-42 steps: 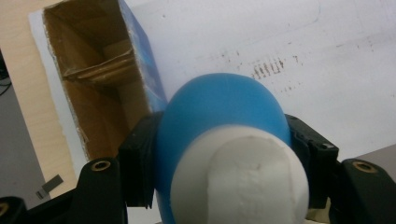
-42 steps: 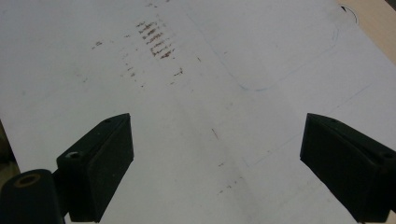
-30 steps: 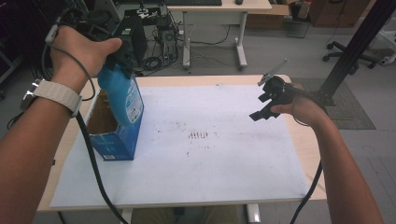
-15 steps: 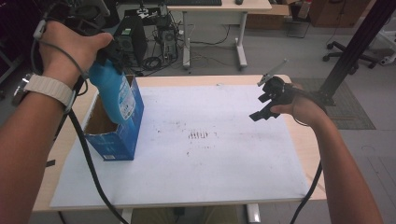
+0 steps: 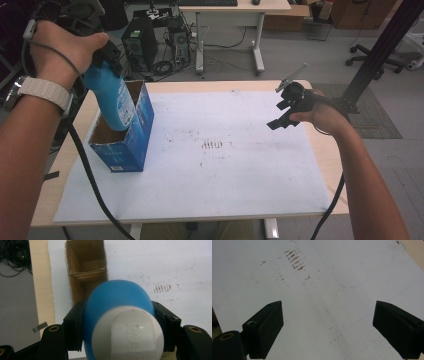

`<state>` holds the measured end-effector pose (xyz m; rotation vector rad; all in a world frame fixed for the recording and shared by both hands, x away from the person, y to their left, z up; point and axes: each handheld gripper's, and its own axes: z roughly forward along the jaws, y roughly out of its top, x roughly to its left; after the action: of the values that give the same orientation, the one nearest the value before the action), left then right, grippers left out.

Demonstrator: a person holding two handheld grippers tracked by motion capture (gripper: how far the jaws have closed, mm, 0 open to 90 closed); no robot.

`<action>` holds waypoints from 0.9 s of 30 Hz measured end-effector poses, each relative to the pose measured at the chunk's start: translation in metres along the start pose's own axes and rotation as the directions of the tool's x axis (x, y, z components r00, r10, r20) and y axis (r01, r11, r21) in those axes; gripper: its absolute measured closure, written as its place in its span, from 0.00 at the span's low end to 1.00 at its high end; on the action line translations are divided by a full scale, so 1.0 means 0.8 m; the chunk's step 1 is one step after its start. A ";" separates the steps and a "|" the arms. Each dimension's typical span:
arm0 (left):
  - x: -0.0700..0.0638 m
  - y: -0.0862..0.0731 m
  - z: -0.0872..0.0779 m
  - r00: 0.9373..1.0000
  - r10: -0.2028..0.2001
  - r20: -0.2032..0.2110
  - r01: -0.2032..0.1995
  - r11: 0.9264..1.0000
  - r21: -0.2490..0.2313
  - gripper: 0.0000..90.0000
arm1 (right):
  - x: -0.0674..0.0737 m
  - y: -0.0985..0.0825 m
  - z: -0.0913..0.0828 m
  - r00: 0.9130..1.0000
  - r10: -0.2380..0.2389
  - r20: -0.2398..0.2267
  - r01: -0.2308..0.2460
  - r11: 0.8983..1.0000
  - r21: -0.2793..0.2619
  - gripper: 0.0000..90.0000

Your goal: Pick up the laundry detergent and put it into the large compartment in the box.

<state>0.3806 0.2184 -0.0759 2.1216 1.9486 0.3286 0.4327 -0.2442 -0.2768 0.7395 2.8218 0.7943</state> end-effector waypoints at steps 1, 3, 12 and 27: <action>0.002 0.000 0.000 1.000 -0.005 0.002 0.005 1.000 0.000 0.41 | 0.000 0.000 0.000 1.000 0.000 0.000 0.000 1.000 0.001 0.11; 0.006 0.000 0.001 1.000 -0.012 0.005 0.012 1.000 -0.004 0.41 | 0.000 0.000 0.001 1.000 -0.001 0.000 0.001 1.000 0.001 0.11; 0.017 0.001 0.009 1.000 -0.025 -0.017 0.025 1.000 -0.005 0.41 | -0.001 0.000 0.000 1.000 0.004 -0.001 -0.004 1.000 0.002 0.11; 0.027 0.000 0.030 0.999 -0.035 -0.021 0.035 0.999 -0.005 0.41 | -0.003 -0.001 0.001 1.000 0.010 0.000 -0.010 1.000 0.006 0.11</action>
<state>0.3906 0.2394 -0.0988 2.0865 1.9925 0.3506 0.4347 -0.2455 -0.2779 0.7546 2.8241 0.7869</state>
